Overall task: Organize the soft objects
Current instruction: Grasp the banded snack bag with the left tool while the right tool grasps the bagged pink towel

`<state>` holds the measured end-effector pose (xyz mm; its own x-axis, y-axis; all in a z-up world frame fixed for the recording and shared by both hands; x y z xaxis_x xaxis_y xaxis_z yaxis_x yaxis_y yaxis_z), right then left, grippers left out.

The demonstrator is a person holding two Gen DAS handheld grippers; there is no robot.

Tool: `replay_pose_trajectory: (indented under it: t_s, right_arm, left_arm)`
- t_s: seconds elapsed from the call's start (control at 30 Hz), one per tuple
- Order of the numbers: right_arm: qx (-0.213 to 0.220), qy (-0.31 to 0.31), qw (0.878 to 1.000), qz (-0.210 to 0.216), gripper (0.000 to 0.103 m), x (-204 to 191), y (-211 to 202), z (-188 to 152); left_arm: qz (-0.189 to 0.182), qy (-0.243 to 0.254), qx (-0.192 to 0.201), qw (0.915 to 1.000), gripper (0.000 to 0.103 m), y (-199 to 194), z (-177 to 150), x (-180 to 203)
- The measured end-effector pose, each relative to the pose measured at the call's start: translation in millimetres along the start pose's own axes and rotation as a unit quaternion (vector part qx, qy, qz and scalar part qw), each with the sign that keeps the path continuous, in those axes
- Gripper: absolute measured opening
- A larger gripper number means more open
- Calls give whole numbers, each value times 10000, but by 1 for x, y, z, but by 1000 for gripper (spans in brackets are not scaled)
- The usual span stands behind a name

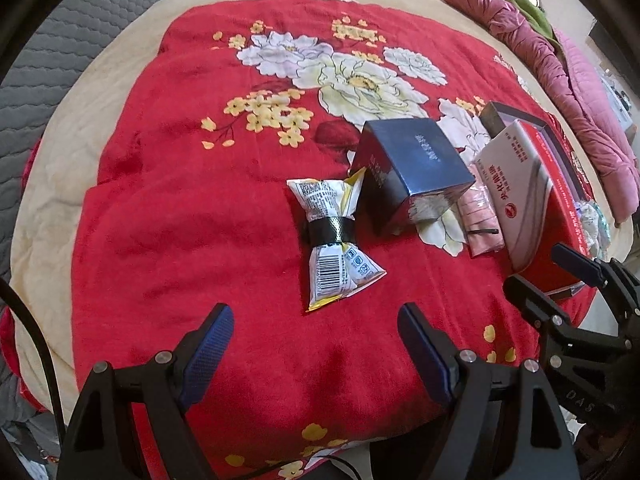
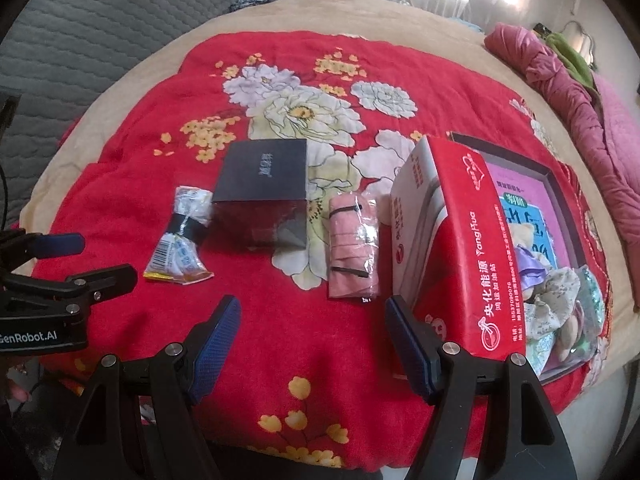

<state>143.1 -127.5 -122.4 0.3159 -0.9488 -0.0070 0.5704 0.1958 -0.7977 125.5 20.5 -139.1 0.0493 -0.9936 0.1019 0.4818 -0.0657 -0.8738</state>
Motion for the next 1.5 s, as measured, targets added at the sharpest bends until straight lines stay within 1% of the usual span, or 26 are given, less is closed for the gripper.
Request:
replay_pose_trajectory:
  t_s: [0.1,0.23,0.43,0.57,0.73,0.9,1.13,1.5]
  right_arm:
    - [-30,-110,9997,-238,75,5,9,1]
    - [-96,-237,9988,-418,75,11,25,4]
    - [-222,-370,9975,-565,75,11,48,3]
    - [-274,-591,9950,-758,75,11,62,4]
    - [-295,-782,9926,-876,75,8,74,9]
    - [-292,-1032,9878,-1129,75,10,85,14]
    - [-246,-1498,9791,-1350,75,10,96,15]
    - [-288,-1991,9675,-1533,75,8,110,15]
  left_arm:
    - [11,-41,-77,10000,83,13,0,1]
    - [-13,-198,-169,9997,83,27,3,2]
    - [83,-345,-235,9991,83,44,13,-5]
    - [129,-389,-292,9987,83,53,19,-9]
    - [109,-341,-366,9987,83,62,22,-6]
    - [126,-351,-407,9985,83,68,22,-4]
    - [173,-376,-462,9981,83,74,23,-7]
    - [177,-398,-553,9975,83,81,23,-8]
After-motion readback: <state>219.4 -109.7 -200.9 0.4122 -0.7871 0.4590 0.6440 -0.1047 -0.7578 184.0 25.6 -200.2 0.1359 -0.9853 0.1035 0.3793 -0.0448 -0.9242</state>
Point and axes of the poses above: each gripper's, at about its wrist camera, not at the fingertips, and y roughly the way its jaws point, x to its right, z to its top, the point moved 9 cm from there along y, roughly the way its jaws point, and after that the axes turned 12 degrees about x, right-handed, at the moved point
